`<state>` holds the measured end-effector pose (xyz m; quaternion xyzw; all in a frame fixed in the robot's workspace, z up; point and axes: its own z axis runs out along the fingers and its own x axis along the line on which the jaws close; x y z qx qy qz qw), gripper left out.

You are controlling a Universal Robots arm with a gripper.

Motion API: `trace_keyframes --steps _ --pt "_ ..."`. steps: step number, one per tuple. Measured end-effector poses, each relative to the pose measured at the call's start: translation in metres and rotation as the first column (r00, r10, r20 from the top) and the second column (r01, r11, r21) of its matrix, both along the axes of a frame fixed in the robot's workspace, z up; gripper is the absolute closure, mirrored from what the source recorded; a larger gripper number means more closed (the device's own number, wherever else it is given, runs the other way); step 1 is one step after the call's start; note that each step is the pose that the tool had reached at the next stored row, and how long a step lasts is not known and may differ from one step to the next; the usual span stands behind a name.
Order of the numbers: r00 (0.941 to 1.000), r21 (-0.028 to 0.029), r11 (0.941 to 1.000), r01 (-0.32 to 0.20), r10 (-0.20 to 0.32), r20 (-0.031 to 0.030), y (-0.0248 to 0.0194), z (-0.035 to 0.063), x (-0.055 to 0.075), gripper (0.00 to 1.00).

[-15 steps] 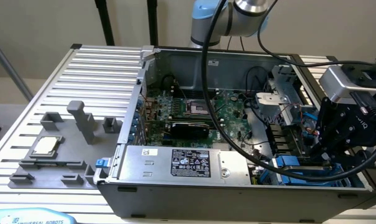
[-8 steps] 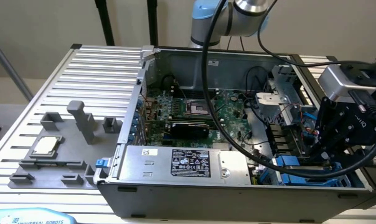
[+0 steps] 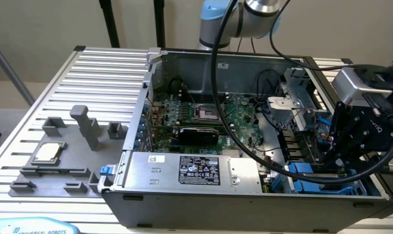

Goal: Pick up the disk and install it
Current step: 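Insert the first disk wire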

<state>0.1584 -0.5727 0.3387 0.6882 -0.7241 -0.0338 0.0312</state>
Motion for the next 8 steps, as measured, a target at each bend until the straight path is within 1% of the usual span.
trace_keyframes --steps 5,8 --pt "1.0 -0.0044 1.0 0.005 -0.005 -0.0004 0.0007 -0.0013 0.0003 0.84" --pt "1.0 -0.0061 1.0 0.008 -0.008 -0.0006 0.0012 -0.0023 0.0008 0.84"
